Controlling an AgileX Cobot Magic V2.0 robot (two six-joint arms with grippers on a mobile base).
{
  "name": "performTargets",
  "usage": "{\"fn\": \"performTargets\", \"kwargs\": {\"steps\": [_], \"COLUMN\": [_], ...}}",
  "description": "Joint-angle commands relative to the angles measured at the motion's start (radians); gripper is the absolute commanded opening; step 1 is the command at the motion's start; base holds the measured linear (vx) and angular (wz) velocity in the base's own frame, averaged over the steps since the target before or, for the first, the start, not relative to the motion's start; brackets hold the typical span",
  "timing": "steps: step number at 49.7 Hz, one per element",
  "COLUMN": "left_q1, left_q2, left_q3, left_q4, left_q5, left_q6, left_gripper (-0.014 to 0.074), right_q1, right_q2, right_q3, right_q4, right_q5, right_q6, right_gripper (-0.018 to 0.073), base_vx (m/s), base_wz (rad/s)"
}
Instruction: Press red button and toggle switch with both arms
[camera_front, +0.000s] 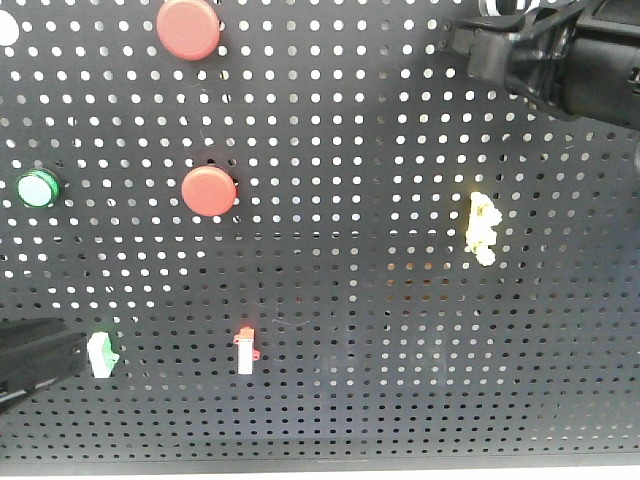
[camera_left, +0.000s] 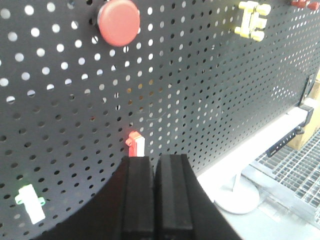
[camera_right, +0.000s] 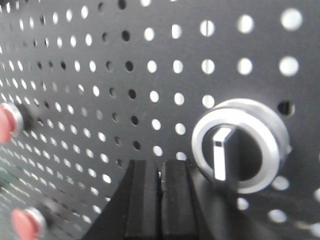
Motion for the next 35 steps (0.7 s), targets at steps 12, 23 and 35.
{"fn": "performTargets", "kwargs": {"steps": [12,23,35], "left_q1": [0.001,0.001,0.001], "left_q2": [-0.008,-0.008,-0.009], "left_q3": [-0.026,-0.026,-0.026], "left_q4": [-0.017,-0.017,-0.014], "left_q5": [-0.064,-0.063,-0.057], "left_q6": [-0.008,-0.008,-0.008], "left_gripper": [0.0001,0.0001,0.0001], "right_q1": [-0.070,-0.106,-0.106], "right_q2": [-0.048,-0.054,-0.075], "right_q3": [-0.035,-0.035,-0.032], "right_q4": [-0.174,-0.178,-0.193], "right_q5": [-0.118,-0.093,0.058], "right_q6": [0.122,0.124,0.136], "right_gripper": [-0.0003,-0.0003,-0.0003], "base_vx": [0.00,0.00,0.00], "base_wz": [0.00,0.00,0.00]}}
